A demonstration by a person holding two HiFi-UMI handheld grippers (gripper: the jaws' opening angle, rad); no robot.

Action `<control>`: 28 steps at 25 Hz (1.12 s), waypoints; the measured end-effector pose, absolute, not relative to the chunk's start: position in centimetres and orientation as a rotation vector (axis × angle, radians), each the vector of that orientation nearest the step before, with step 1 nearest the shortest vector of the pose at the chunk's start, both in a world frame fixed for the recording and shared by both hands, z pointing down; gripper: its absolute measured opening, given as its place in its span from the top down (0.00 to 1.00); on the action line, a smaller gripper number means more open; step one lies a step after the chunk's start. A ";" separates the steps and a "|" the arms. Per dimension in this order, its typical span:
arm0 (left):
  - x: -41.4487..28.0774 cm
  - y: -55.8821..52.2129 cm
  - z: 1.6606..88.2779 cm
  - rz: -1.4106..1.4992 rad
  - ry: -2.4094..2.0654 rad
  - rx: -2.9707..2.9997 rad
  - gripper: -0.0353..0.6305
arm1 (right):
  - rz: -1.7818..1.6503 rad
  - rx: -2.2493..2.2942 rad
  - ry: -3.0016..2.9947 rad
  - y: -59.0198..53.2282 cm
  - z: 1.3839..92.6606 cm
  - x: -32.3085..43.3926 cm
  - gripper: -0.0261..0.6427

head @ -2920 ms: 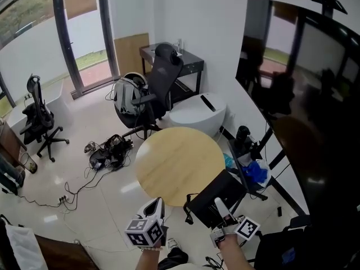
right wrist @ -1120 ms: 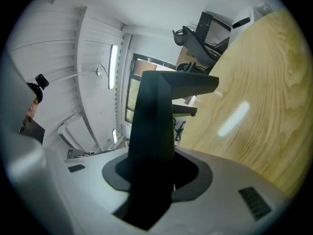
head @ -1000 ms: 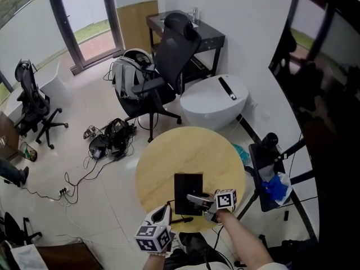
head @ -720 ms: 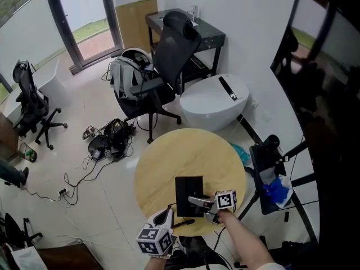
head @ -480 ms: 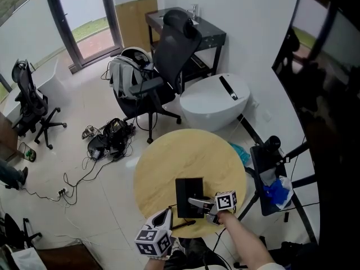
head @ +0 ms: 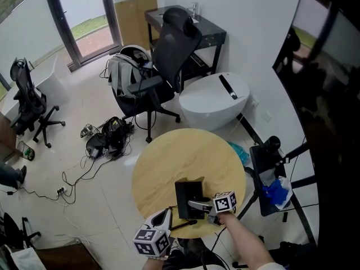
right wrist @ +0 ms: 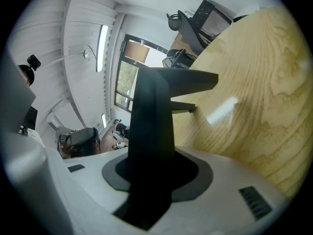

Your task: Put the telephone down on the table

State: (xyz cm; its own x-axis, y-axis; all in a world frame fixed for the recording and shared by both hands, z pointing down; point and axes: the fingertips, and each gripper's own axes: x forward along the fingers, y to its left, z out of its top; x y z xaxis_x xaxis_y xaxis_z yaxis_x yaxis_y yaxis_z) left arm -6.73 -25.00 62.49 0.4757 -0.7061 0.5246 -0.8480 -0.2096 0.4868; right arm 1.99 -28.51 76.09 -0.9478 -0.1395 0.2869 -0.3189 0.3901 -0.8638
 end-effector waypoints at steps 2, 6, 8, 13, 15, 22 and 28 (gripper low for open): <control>-6.8 -25.1 62.4 0.240 -1.286 1.977 0.97 | 1.582 0.419 -2.475 -28.5 76.1 2.1 0.71; -6.7 -25.0 62.4 0.241 -1.287 1.977 0.97 | 1.555 0.427 -2.475 -28.4 76.4 2.5 0.71; -6.6 -24.9 62.5 0.242 -1.285 1.977 0.97 | 1.539 0.423 -2.469 -28.3 76.6 2.8 0.70; -6.5 -24.8 62.8 0.246 -1.281 1.976 0.97 | 1.509 0.414 -2.452 -28.3 76.9 3.0 0.69; -6.5 -24.8 62.8 0.246 -1.280 1.976 0.97 | 1.500 0.418 -2.439 -28.3 77.0 3.0 0.69; -6.5 -24.8 62.6 0.245 -1.278 1.979 0.97 | 1.457 0.421 -2.417 -28.4 77.1 3.0 0.67; -6.5 -24.8 62.6 0.246 -1.276 1.977 0.97 | 1.416 0.427 -2.394 -28.6 77.2 3.0 0.64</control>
